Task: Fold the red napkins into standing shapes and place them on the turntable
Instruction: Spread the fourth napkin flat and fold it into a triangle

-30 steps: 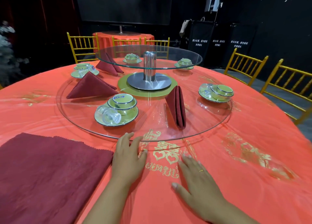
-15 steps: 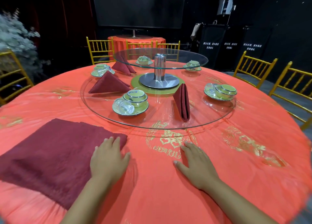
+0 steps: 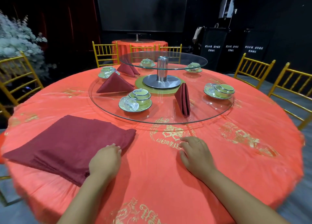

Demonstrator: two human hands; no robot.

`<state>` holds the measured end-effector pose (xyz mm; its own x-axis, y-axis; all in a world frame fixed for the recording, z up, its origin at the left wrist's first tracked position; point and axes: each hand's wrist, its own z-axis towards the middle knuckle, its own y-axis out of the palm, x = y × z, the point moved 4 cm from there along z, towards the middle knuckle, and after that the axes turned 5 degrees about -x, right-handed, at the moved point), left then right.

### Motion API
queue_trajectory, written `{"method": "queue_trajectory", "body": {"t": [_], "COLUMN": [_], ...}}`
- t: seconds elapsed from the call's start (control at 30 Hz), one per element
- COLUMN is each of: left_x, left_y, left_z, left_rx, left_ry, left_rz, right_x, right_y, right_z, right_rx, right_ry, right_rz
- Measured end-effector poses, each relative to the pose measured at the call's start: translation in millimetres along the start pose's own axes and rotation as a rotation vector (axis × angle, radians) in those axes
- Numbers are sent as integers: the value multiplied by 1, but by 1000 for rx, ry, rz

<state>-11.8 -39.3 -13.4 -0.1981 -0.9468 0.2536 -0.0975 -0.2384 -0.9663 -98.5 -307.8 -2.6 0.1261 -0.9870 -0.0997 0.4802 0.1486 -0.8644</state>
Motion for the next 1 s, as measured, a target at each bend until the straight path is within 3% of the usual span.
{"method": "queue_trajectory", "body": {"t": [0.1, 0.17, 0.33, 0.4, 0.57, 0.73, 0.87, 1.0], "left_x": [29, 53, 108, 120, 105, 51, 34, 35], "left_y": [-6, -8, 8, 17, 26, 31, 44, 48], "left_z": [-12, -20, -39, -47, -51, -46, -50, -50], "left_rx": [-24, -24, -60, -59, 17, 89, 79, 94], "left_ry": [-1, 22, 151, 207, 295, 168, 137, 145], "left_rz": [-40, -95, -198, -203, -257, -67, -31, -19], "right_x": [-6, -10, -34, -30, -1, 34, 13, -51], "right_y": [4, 10, 14, 19, 19, 14, 7, 10], "right_z": [3, 5, 15, 15, 13, 10, 5, -7], "right_rx": [-187, -315, -293, -274, -250, -268, -241, -364], "right_ry": [-19, 49, 446, 573, 568, 640, 474, 94], "right_rz": [-86, -18, 672, 768, 563, 231, -4, 236]}}
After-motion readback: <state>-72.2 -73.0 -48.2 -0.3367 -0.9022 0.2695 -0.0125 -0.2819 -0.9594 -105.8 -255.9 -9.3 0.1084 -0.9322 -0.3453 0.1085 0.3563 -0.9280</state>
